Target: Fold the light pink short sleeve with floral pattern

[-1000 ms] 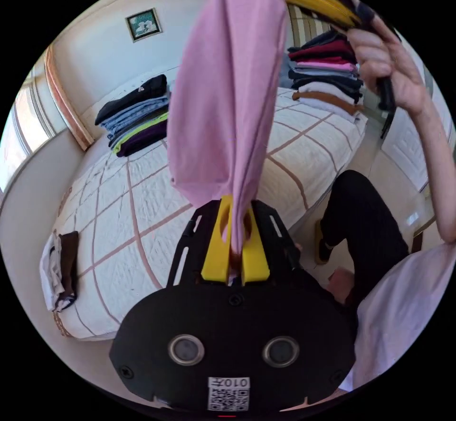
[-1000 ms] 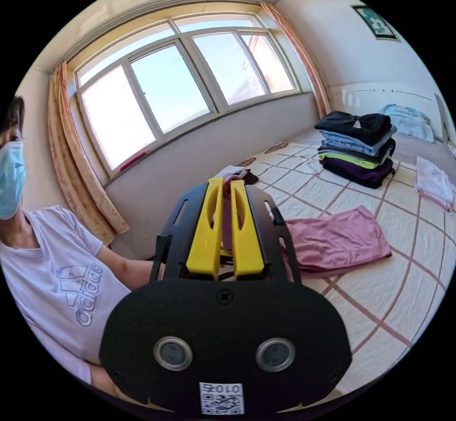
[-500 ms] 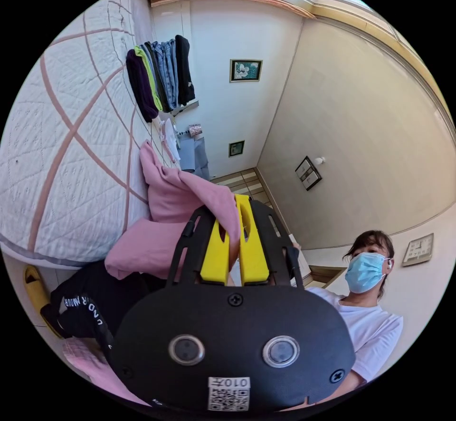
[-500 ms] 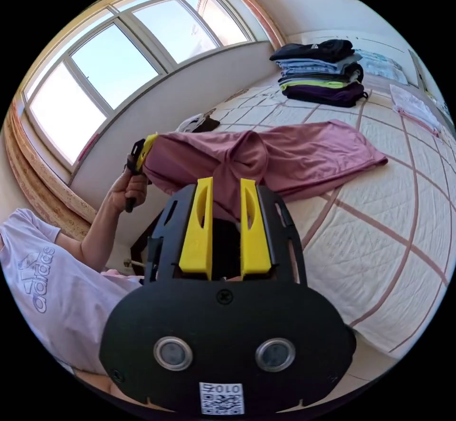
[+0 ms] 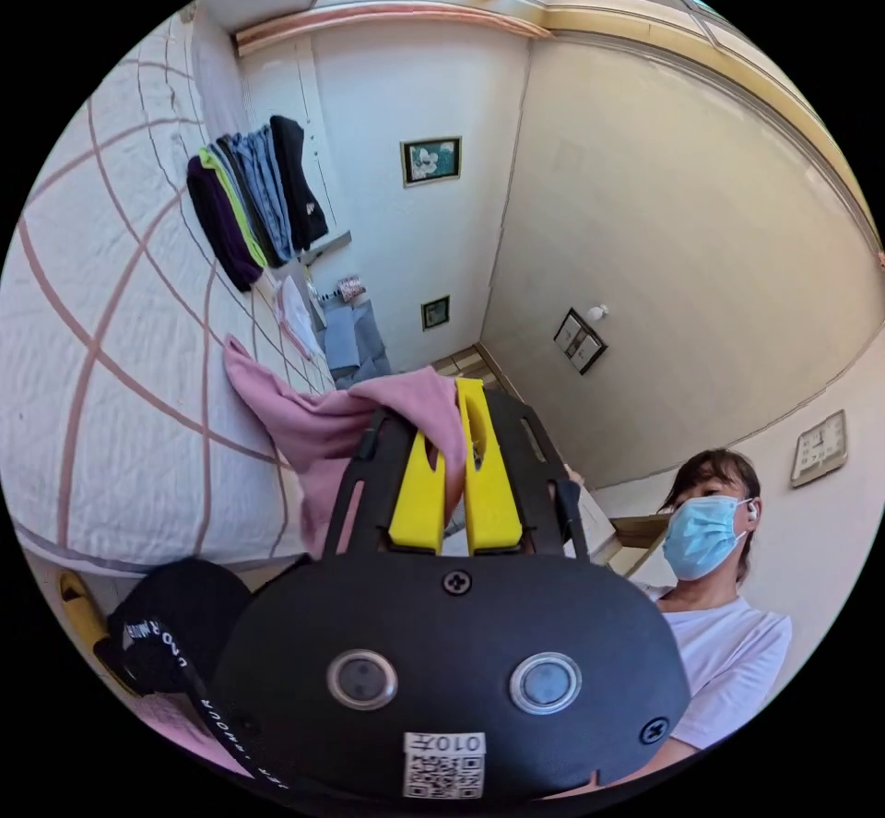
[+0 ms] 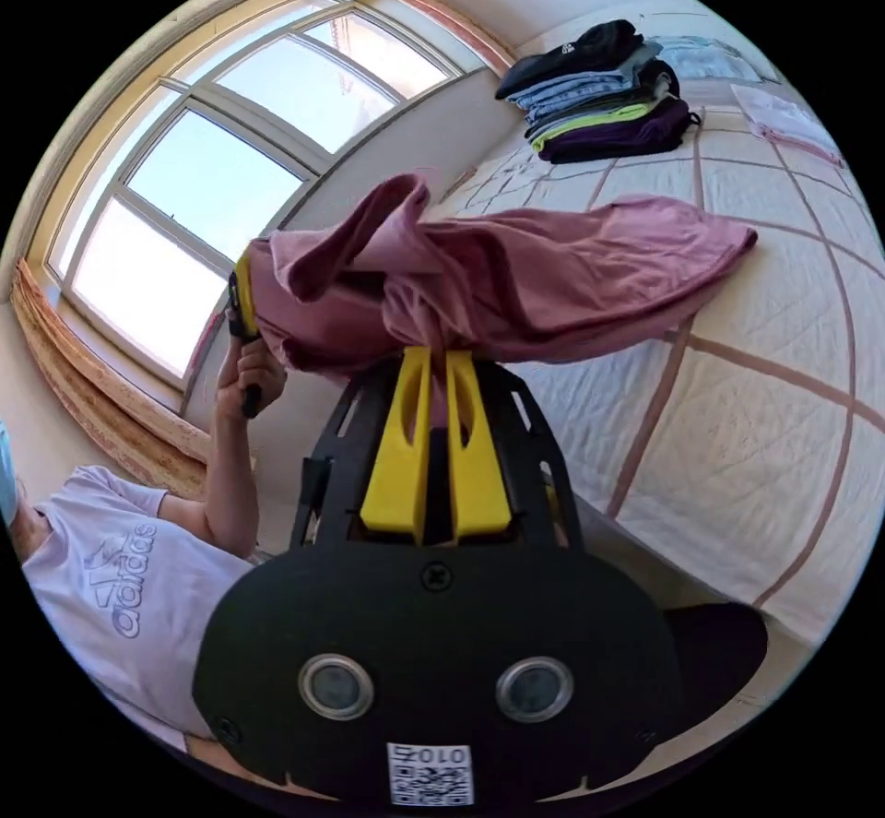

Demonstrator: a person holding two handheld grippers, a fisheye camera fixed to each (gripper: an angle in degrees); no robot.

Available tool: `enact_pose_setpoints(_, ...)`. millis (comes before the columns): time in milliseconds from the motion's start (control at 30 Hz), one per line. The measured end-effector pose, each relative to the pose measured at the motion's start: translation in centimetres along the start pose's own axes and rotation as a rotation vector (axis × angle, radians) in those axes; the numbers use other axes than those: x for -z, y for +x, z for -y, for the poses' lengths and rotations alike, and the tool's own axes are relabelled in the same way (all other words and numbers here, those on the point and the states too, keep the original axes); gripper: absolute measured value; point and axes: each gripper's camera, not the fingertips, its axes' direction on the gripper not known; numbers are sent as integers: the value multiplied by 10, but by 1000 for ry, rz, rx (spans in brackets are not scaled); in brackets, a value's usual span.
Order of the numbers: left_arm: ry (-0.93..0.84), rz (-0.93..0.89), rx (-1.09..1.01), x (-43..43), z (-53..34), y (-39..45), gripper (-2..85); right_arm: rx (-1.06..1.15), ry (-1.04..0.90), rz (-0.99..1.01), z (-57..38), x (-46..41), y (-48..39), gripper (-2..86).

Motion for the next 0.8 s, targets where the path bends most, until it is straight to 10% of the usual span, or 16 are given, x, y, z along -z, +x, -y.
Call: enact_pose_setpoints(800,-64,0,-460,-64,32,190,62,322,591,-574,-52,209,-180,21)
